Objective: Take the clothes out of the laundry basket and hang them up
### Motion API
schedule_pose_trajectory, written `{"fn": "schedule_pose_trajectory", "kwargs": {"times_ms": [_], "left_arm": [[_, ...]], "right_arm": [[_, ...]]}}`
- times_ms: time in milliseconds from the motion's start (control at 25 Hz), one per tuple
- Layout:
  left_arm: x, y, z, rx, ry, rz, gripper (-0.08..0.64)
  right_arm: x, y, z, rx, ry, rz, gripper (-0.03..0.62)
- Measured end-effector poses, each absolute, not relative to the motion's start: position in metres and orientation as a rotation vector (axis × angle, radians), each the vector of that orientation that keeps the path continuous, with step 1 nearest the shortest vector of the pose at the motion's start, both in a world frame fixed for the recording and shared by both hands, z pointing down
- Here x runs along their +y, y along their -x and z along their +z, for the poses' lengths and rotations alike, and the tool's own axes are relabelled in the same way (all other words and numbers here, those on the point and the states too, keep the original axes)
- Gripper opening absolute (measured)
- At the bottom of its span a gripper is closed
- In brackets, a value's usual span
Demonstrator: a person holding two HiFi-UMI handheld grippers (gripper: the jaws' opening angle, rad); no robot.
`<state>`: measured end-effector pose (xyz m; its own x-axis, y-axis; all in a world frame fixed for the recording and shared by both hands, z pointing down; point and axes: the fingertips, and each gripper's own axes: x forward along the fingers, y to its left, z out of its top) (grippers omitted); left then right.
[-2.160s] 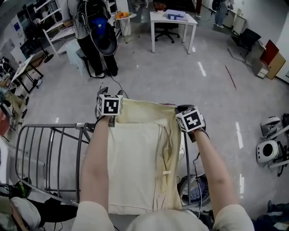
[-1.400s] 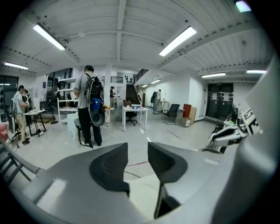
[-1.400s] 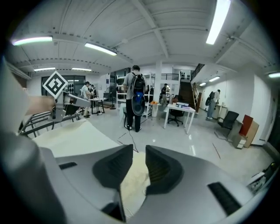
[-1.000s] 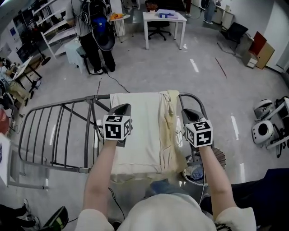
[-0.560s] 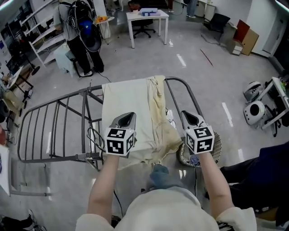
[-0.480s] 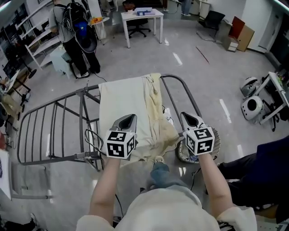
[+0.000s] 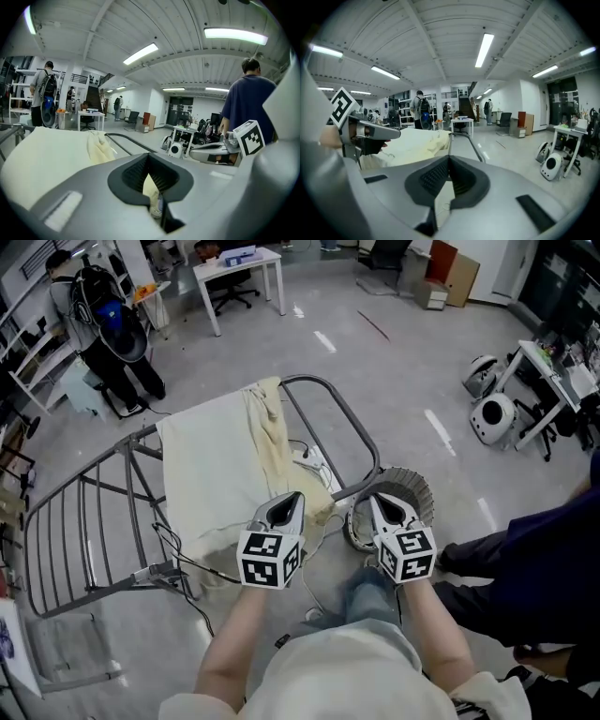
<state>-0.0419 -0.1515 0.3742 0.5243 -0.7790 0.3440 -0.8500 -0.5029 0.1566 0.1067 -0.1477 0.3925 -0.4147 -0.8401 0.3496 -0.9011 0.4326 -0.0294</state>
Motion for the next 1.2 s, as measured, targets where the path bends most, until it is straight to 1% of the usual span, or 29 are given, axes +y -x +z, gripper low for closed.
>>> {"fn": "schedule_pose_trajectory", "kwargs": {"times_ms": [240, 440, 680, 960, 1200], "left_arm": [[-0.163, -0.039, 0.394, -1.280, -2.512, 0.317, 0.012], [-0.178, -0.108, 0.429, -1.199, -2.500, 0.338, 0.012], [-0.205, -0.173, 0.492, -1.123, -2.438, 0.383, 0.014], [-0.236, -0.237, 0.592, -1.055, -2.357, 0.531, 0.016], [-0.257, -0.272, 0.701, -0.985, -2.245, 0.628, 0.104]], "right_arm": [[-0.141, -0.162, 0.415, -2.357, -1.553, 0.332, 0.002], [-0.160, -0.217, 0.441, -2.308, -1.576, 0.380, 0.002], [-0.195, -0.277, 0.479, -2.281, -1.613, 0.452, 0.002], [-0.217, -0.326, 0.550, -2.224, -1.582, 0.562, 0.002], [-0.239, -0.368, 0.622, -2.156, -1.591, 0.654, 0.002]]}}
